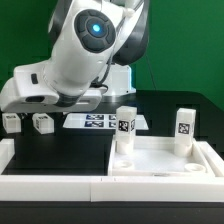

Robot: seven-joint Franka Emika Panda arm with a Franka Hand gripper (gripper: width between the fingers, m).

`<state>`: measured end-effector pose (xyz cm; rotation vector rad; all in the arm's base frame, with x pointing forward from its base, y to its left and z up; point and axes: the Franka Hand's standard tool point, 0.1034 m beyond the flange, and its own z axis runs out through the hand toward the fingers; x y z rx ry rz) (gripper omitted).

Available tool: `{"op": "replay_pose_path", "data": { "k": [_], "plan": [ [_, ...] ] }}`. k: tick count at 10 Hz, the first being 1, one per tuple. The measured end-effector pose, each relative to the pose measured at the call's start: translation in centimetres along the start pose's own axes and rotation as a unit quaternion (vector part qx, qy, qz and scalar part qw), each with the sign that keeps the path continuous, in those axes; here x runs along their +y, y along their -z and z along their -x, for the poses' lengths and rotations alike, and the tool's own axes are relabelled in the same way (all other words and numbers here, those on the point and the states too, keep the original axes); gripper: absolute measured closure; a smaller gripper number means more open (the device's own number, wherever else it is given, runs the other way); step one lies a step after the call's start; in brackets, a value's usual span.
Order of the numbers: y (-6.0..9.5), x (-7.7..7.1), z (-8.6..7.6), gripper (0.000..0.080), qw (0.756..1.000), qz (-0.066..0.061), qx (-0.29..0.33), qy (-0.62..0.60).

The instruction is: Assemble square table

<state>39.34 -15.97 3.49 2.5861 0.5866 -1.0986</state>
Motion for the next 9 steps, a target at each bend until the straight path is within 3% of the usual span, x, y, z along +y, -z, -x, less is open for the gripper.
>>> {"op": "replay_pose_path", "data": {
  "k": [4,5,6,9],
  "plan": [
    [0.0,-0.5,0.1,0.0151,1.0,-0.001,-0.008,-0.007],
    [-0.6,-1.9,0.6,0.0151,0.999,-0.007,-0.042,-0.011],
    [-1.5,-2.3,0.4,0.0151,0.998,-0.008,-0.065,-0.004],
    [-2.9,-2.2,0.1,0.0151,0.995,-0.008,-0.103,0.004]
  ]
}}
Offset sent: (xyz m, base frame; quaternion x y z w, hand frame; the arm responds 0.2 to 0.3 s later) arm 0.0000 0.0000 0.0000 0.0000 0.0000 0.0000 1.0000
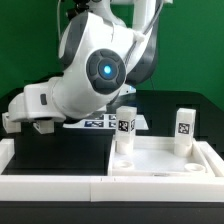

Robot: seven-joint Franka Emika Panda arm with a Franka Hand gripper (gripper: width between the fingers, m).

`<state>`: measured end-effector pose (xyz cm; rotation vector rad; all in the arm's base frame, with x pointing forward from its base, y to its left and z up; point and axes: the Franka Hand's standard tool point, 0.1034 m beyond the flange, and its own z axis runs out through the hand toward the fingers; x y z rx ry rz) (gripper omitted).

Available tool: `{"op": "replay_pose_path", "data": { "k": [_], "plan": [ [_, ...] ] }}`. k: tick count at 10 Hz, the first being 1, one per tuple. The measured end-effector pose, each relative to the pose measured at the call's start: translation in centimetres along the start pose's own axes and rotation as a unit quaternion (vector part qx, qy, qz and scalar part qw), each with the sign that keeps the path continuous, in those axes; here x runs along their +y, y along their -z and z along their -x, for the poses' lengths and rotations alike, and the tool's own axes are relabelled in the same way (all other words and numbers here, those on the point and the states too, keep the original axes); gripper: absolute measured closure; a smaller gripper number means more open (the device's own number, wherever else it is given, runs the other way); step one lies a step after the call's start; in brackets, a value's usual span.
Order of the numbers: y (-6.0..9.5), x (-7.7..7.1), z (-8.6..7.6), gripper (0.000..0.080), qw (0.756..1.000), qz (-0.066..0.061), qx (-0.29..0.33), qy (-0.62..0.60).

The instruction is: Assemble square table

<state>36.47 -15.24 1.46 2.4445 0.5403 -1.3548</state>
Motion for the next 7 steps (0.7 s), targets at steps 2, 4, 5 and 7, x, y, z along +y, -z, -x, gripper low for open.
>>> {"op": "replay_pose_path", "data": {
  "k": [2,4,5,7],
  "plan": [
    [-0.33,-0.06,-0.19,0.0151,1.0,0.001,0.007,0.001],
    [-0.31,-0.06,-0.22,0.0195,1.0,0.001,0.007,0.001],
    [-0.31,-0.06,-0.22,0.0374,1.0,0.001,0.007,0.001],
    [-0.32,-0.07,-0.2,0.0511,1.0,0.001,0.006,0.001]
  ]
}}
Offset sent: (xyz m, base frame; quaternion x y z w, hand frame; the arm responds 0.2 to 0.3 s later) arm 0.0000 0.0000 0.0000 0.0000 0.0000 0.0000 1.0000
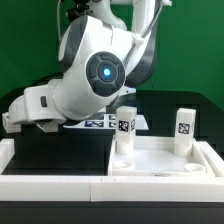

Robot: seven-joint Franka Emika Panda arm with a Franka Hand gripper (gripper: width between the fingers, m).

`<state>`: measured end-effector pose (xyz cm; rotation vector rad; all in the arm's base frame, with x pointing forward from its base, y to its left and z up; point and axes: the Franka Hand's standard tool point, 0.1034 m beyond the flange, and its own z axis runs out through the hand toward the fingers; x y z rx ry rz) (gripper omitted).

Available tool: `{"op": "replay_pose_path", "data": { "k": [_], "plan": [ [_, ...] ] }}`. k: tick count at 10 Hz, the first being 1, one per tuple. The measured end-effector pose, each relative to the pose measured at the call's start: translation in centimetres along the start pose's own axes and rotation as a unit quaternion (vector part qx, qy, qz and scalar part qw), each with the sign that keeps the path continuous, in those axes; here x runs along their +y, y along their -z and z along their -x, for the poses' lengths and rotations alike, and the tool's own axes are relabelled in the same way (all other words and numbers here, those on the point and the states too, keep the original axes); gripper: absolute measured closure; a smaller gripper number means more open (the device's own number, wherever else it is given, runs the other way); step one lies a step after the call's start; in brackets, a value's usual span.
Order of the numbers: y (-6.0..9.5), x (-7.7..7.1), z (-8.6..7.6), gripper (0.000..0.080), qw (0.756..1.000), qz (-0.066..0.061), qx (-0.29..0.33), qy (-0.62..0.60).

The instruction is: Assemble square table

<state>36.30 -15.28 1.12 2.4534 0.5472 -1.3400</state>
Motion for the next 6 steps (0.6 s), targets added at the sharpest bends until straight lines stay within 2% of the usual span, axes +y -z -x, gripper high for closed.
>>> {"op": "replay_pose_path", "data": {
  "k": [6],
  "plan": [
    [0.0,0.0,0.0,0.0511,1.0,0.0,0.0,0.0]
  ]
}}
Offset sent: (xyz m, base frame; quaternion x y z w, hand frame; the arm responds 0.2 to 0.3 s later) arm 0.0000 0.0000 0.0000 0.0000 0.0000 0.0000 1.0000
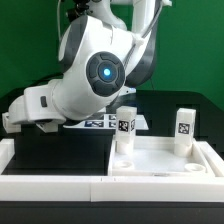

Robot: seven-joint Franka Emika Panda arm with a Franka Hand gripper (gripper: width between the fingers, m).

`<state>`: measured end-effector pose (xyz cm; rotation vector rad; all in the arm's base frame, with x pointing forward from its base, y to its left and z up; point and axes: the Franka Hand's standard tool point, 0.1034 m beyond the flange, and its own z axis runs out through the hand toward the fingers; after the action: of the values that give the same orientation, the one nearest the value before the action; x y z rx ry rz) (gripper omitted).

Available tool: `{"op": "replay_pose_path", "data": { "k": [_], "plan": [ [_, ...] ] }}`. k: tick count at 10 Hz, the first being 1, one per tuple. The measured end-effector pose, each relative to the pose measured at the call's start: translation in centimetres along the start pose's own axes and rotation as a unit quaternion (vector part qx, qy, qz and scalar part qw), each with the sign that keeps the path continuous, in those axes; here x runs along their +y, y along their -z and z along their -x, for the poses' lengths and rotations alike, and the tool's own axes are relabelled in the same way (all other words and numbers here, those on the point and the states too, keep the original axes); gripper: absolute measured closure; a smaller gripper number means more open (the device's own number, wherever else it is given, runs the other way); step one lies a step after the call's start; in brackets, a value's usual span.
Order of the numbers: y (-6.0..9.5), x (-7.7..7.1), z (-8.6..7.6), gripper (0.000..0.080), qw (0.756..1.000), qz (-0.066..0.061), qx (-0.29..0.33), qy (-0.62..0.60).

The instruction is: Assemble square table

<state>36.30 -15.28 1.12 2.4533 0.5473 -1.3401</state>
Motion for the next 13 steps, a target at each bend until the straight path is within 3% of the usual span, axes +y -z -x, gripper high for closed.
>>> {"op": "replay_pose_path", "data": {
  "k": [1,2,4,5,6,7,10,12,13],
  "plan": [
    [0.2,0.1,0.0,0.0511,1.0,0.0,0.001,0.0],
    [1.6,0.5,0.8,0.0511,1.0,-0.002,-0.008,0.013],
    [6.3,1.1,3.1,0.0509,1.0,-0.004,-0.005,0.002],
    [7.9,1.4,3.9,0.0509,1.0,-0.003,0.009,0.003],
    [7.9,2.1,4.0,0.0509,1.0,-0.005,0.017,-0.003],
    [6.7,2.7,3.0,0.0509,0.999,0.0,0.046,-0.002],
    [7.5,2.9,2.6,0.0509,0.99,0.01,0.144,0.003],
    [12.6,0.9,2.6,0.0509,0.979,-0.01,0.2,-0.022],
    [16.6,-0.4,2.9,0.0509,0.973,-0.023,0.225,-0.049]
  ]
}}
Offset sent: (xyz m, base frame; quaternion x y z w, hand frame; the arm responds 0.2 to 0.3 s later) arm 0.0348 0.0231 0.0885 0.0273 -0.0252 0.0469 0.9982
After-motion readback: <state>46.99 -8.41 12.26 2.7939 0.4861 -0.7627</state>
